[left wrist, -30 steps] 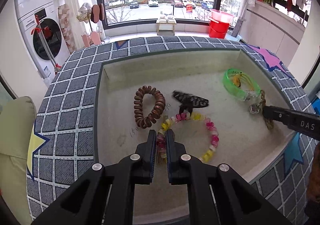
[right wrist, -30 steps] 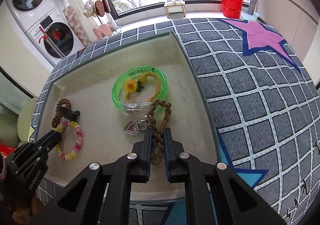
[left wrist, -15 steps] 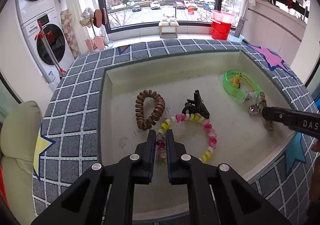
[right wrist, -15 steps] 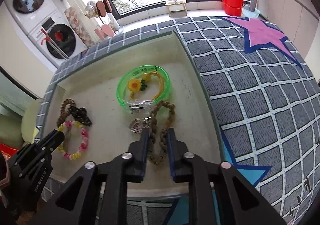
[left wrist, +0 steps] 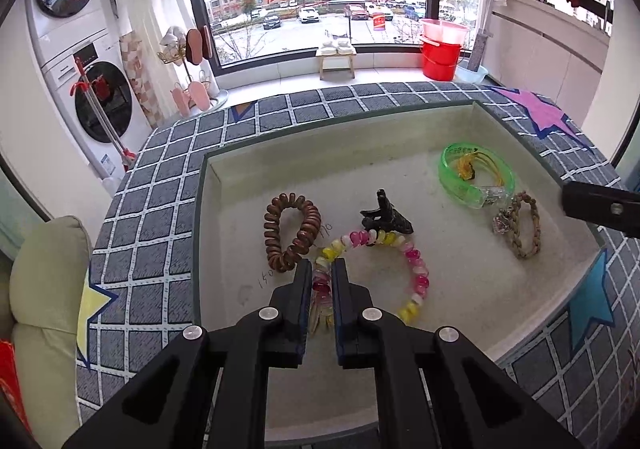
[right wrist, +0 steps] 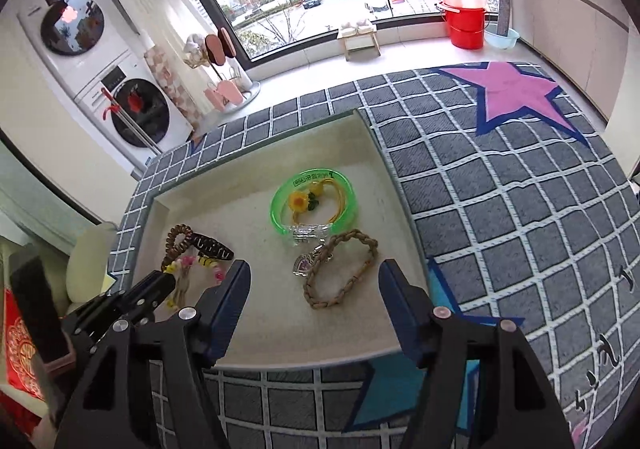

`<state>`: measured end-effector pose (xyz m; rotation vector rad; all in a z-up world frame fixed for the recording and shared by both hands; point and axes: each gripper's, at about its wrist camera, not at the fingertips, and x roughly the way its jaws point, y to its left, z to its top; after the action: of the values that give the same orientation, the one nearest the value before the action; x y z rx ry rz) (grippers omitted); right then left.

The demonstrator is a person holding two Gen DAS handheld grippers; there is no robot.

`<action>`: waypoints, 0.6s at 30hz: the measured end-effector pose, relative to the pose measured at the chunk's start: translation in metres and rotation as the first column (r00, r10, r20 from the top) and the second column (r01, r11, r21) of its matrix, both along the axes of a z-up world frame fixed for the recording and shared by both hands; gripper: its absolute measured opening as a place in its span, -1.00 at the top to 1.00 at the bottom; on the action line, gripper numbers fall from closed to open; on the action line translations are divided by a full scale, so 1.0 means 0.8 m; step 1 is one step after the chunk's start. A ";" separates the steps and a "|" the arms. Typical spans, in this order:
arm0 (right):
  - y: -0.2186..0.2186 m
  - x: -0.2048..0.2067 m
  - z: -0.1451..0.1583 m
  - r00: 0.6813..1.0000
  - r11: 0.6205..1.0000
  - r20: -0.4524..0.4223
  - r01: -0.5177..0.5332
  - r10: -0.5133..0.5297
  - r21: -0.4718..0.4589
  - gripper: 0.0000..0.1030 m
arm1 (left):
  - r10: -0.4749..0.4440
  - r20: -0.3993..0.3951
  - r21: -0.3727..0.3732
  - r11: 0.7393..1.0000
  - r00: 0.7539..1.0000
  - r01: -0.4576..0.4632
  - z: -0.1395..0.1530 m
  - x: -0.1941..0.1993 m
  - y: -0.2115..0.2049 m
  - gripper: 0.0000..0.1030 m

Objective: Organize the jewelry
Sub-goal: 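Lower the bead bracelet into the tray and open the left tool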

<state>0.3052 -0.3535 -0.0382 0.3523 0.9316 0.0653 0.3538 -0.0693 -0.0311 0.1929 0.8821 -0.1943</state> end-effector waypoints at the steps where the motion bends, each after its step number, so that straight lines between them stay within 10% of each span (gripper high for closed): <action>1: -0.001 -0.002 0.001 1.000 1.000 0.000 0.001 -0.001 0.001 -0.36 | 0.003 -0.001 0.001 1.000 1.000 -0.003 0.000 0.001 0.000 0.53; 6: -0.007 -0.010 0.001 1.000 1.000 0.003 0.012 -0.012 0.005 -0.36 | 0.013 0.014 -0.020 1.000 1.000 -0.013 0.008 0.004 0.003 0.52; 7: -0.007 -0.011 0.001 1.000 1.000 0.002 0.012 -0.012 0.007 -0.36 | 0.013 0.021 -0.019 1.000 1.000 -0.012 0.010 0.004 0.002 0.31; 8: -0.008 -0.012 0.000 1.000 1.000 0.001 0.013 -0.013 0.008 -0.36 | 0.013 0.026 -0.017 1.000 1.000 -0.013 0.012 0.004 0.002 -0.73; 9: -0.007 -0.013 0.000 1.000 1.000 0.000 0.012 -0.012 0.009 -0.36 | 0.027 0.035 -0.019 0.999 0.999 -0.027 0.014 0.004 0.003 -1.00; 16: -0.009 -0.018 -0.001 1.000 1.000 0.002 0.013 -0.013 0.015 -0.37 | 0.045 0.096 -0.041 0.998 0.994 -0.042 0.034 -0.004 0.009 -1.00; 18: -0.008 -0.022 0.002 1.000 1.000 0.015 0.013 -0.013 0.018 -0.68 | 0.045 0.106 -0.030 0.999 0.993 -0.042 0.034 -0.009 0.010 -1.00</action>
<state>0.2875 -0.3601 -0.0368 0.3740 0.9143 0.0641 0.3465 -0.0616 -0.0038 0.1569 0.7767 -0.1545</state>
